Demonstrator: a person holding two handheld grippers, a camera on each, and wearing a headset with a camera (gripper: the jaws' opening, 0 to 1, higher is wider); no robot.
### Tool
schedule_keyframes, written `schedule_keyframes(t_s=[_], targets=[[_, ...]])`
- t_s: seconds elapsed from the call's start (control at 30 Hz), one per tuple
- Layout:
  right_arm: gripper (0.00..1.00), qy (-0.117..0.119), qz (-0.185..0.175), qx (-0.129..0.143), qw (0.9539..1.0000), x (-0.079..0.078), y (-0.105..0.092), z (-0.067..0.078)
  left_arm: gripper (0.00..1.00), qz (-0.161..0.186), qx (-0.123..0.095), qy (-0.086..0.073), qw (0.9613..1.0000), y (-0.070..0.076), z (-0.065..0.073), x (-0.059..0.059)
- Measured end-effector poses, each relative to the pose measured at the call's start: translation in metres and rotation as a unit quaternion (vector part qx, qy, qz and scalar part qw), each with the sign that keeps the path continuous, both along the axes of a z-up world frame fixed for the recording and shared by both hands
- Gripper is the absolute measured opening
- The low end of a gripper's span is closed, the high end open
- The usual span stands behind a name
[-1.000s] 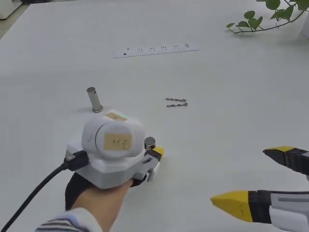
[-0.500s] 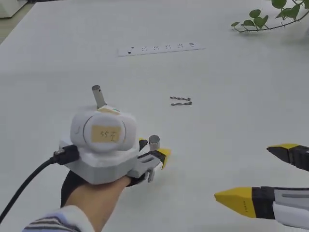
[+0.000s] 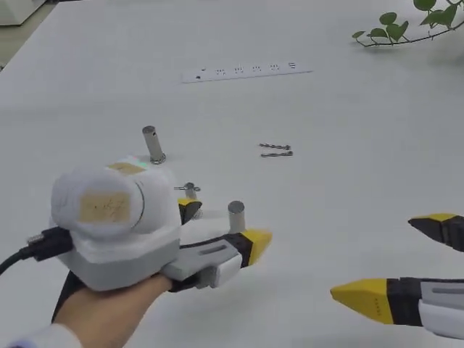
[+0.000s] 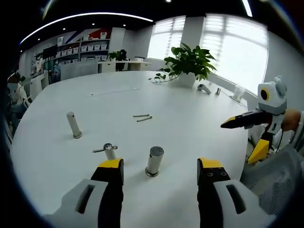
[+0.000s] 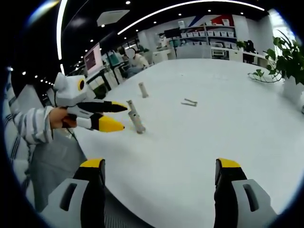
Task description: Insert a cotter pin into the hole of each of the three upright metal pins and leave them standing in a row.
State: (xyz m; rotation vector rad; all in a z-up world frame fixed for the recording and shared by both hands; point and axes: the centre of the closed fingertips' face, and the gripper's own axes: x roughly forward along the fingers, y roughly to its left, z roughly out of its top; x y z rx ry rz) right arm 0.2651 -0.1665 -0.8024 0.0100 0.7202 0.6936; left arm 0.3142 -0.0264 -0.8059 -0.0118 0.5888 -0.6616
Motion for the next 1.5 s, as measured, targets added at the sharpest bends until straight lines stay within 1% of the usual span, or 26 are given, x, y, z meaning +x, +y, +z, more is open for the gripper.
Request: schedule_keyframes(t_s=[0.03, 0.13, 0.2, 0.23, 0.3, 0.33, 0.37, 0.47, 0.57, 0.63, 0.67, 0.77, 0.83, 0.87, 0.93, 0.97, 1.13, 1.23, 1.27, 1.33, 1.4, 1.43, 1.5], targets=[[0.97, 0.0, 0.001, -0.001, 1.0, 0.0, 0.0, 0.0, 0.64, 0.0, -0.001, 0.002, 1.0, 0.002, 0.0, -0.002], [0.97, 0.0, 0.004, -0.002, 1.0, 0.001, 0.002, 0.001, 0.71, 0.0, -0.003, 0.005, 1.0, 0.006, 0.001, -0.006], [0.97, -0.001, 0.007, -0.002, 1.0, 0.001, 0.004, 0.001, 0.77, 0.0, -0.004, 0.015, 0.9999, 0.009, 0.0, -0.009], [0.97, -0.002, 0.01, -0.004, 0.9999, 0.001, 0.005, 0.002, 0.79, 0.0, 0.001, 0.024, 0.9997, 0.012, -0.002, -0.012], [0.97, -0.002, 0.018, -0.007, 0.9998, 0.0, 0.006, 0.002, 0.82, -0.004, 0.007, 0.023, 0.9997, 0.017, -0.004, -0.015], [0.97, -0.001, 0.022, -0.008, 0.9997, -0.001, 0.006, 0.002, 0.84, -0.004, 0.006, 0.024, 0.9997, 0.019, -0.004, -0.017], [0.97, 0.0, 0.027, -0.011, 0.9996, -0.002, 0.007, 0.002, 0.87, -0.003, 0.0, 0.03, 0.9996, 0.021, -0.004, -0.018], [0.97, -0.003, 0.04, -0.021, 0.999, -0.001, 0.007, 0.004, 0.94, 0.0, -0.013, 0.032, 0.9994, 0.023, -0.002, -0.022], [0.97, -0.005, 0.05, -0.028, 0.9984, 0.0, 0.006, 0.005, 0.99, -0.003, -0.012, 0.034, 0.9993, 0.026, -0.002, -0.026], [0.97, -0.006, 0.058, -0.036, 0.9977, 0.001, 0.006, 0.005, 0.99, -0.014, -0.007, 0.041, 0.999, 0.027, -0.004, -0.03], [0.97, -0.006, 0.063, -0.04, 0.9972, 0.0, 0.006, 0.005, 0.99, -0.018, 0.001, 0.043, 0.9989, 0.029, -0.006, -0.032], [0.96, -0.006, 0.075, -0.054, 0.9957, 0.002, 0.005, 0.005, 0.99, -0.02, 0.009, 0.046, 0.9987, 0.032, -0.008, -0.035], [0.96, -0.007, 0.081, -0.057, 0.9951, 0.003, 0.005, 0.006, 0.99, -0.019, 0.012, 0.045, 0.9987, 0.034, -0.008, -0.035], [0.96, -0.008, 0.084, -0.059, 0.9947, 0.003, 0.005, 0.006, 0.99, -0.019, 0.012, 0.046, 0.9987, 0.035, -0.008, -0.036], [0.96, -0.008, 0.094, -0.065, 0.9934, 0.005, 0.005, 0.007, 0.99, -0.019, -0.007, 0.052, 0.9985, 0.033, -0.006, -0.038], [0.95, -0.007, 0.1, -0.071, 0.9924, 0.005, 0.004, 0.007, 0.99, -0.018, -0.01, 0.053, 0.9984, 0.033, -0.005, -0.039], [0.93, -0.011, 0.127, -0.089, 0.9879, 0.01, 0.003, 0.009, 0.99, -0.014, -0.006, 0.048, 0.9987, 0.036, -0.004, -0.041], [0.92, -0.016, 0.151, -0.106, 0.9826, 0.013, 0.003, 0.01, 0.99, -0.012, -0.012, 0.05, 0.9986, 0.037, -0.005, -0.043], [0.92, -0.02, 0.159, -0.12, 0.9796, 0.017, 0.0, 0.01, 0.99, -0.012, -0.012, 0.052, 0.9985, 0.037, -0.006, -0.044], [0.92, -0.027, 0.174, -0.133, 0.9753, 0.022, -0.002, 0.012, 0.99, -0.013, -0.01, 0.055, 0.9984, 0.038, -0.007, -0.046], [0.92, -0.028, 0.184, -0.137, 0.9729, 0.026, -0.002, 0.015, 0.99, -0.015, -0.007, 0.056, 0.9983, 0.038, -0.007, -0.047], [0.92, -0.028, 0.186, -0.137, 0.9726, 0.027, -0.002, 0.016, 0.99, -0.014, -0.008, 0.056, 0.9983, 0.038, -0.007, -0.048], [0.92, -0.025, 0.196, -0.14, 0.9703, 0.03, -0.002, 0.015, 0.99, -0.012, -0.014, 0.056, 0.9983, 0.038, -0.006, -0.047]])
